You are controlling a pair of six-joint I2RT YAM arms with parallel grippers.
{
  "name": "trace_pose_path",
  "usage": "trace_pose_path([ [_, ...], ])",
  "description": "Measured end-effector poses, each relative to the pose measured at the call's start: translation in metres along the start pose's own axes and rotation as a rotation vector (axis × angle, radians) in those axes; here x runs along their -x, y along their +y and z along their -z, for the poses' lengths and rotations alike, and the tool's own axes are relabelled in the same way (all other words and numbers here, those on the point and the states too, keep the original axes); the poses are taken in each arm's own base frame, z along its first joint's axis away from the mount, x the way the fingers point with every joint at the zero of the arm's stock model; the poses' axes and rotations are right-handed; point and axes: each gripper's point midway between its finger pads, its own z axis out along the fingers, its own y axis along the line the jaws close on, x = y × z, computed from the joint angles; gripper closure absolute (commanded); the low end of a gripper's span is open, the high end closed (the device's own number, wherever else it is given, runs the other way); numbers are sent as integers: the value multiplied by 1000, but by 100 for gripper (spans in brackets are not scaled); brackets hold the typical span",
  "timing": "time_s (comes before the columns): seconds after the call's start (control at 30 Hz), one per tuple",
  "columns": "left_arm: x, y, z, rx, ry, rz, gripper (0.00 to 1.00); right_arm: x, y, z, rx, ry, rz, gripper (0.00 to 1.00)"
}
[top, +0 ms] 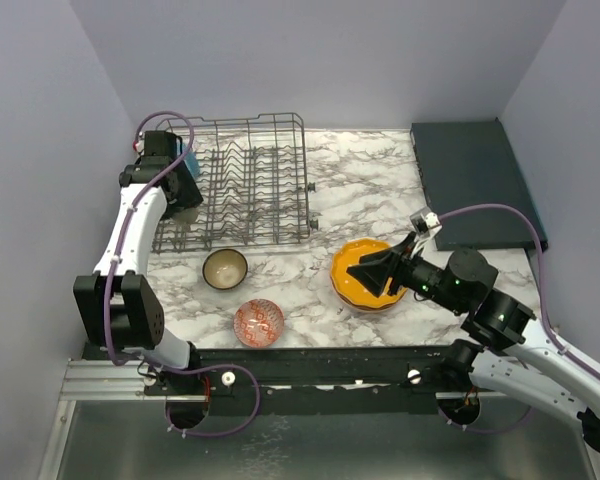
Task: Load the mixed dishes into the dish rack
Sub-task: Turn the cup upside down in the dish rack.
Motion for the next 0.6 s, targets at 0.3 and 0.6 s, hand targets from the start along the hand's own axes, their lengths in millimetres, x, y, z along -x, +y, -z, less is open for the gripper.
trace_pose_path([
  [0.3, 14, 17, -37, 56, 33, 57, 100, 0, 0, 2, 0, 0, 12, 42],
  [0.6, 30, 28, -63, 86, 36, 96, 100, -2, -2, 8, -5, 6, 28, 42],
])
